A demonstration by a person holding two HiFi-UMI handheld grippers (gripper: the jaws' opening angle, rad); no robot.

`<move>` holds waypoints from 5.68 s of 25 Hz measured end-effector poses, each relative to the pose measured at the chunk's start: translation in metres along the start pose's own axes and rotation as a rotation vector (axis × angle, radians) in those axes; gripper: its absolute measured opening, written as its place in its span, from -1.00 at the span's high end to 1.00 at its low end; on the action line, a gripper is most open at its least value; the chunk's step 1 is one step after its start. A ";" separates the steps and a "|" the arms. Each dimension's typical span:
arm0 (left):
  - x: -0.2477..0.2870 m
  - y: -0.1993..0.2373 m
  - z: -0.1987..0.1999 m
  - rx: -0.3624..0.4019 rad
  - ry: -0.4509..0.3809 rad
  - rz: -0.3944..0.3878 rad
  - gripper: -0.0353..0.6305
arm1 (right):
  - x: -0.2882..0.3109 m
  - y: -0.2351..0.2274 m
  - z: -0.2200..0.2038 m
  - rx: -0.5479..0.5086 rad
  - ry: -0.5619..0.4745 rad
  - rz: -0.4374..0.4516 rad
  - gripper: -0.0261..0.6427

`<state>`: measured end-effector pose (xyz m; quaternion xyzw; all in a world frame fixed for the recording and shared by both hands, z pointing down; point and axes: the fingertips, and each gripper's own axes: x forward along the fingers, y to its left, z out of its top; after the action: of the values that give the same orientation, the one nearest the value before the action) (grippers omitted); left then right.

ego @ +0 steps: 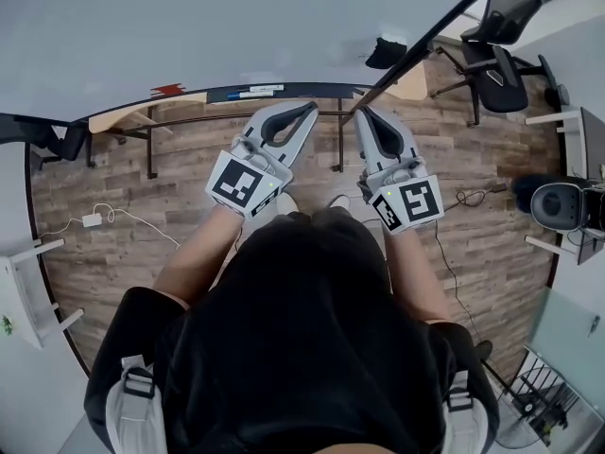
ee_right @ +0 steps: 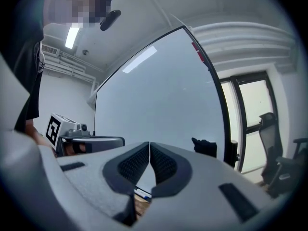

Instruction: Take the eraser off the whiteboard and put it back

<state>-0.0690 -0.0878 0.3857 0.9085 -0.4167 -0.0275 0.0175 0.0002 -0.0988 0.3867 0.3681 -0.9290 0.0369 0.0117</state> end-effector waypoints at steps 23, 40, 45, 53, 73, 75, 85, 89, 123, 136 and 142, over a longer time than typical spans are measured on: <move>0.104 0.019 -0.002 0.033 -0.002 0.069 0.91 | 0.029 -0.133 -0.004 -0.027 -0.009 -0.127 0.76; 0.117 0.052 -0.008 0.044 0.005 -0.007 0.91 | 0.062 -0.156 -0.042 -0.013 0.090 -0.329 0.15; 0.112 0.058 -0.011 0.040 0.005 -0.039 0.91 | 0.069 -0.160 -0.055 0.000 0.093 -0.392 0.14; 0.104 0.067 -0.015 0.027 0.011 -0.069 0.91 | 0.082 -0.165 -0.076 0.041 0.123 -0.449 0.09; 0.083 0.077 -0.023 0.013 0.031 -0.051 0.91 | 0.084 -0.173 -0.079 0.032 0.110 -0.505 0.26; 0.080 0.078 -0.023 0.014 0.030 -0.045 0.91 | 0.083 -0.172 -0.078 0.039 0.106 -0.504 0.26; 0.064 0.082 -0.022 0.012 0.032 -0.031 0.91 | 0.079 -0.146 -0.067 0.047 0.098 -0.440 0.26; 0.051 0.085 -0.018 0.023 0.034 -0.026 0.91 | 0.078 -0.126 -0.056 0.046 0.095 -0.385 0.26; -0.074 0.122 0.016 0.057 0.038 0.005 0.91 | 0.107 0.053 0.009 0.013 0.037 0.067 0.26; -0.088 0.124 0.019 0.064 0.033 0.009 0.91 | 0.117 0.070 0.011 -0.014 0.038 0.086 0.26; -0.087 0.129 0.025 0.063 0.025 0.009 0.91 | 0.116 0.065 0.013 -0.018 0.041 0.063 0.26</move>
<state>-0.2242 -0.1062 0.3712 0.9068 -0.4214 -0.0030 -0.0056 -0.1293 -0.1319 0.3757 0.3374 -0.9401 0.0362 0.0328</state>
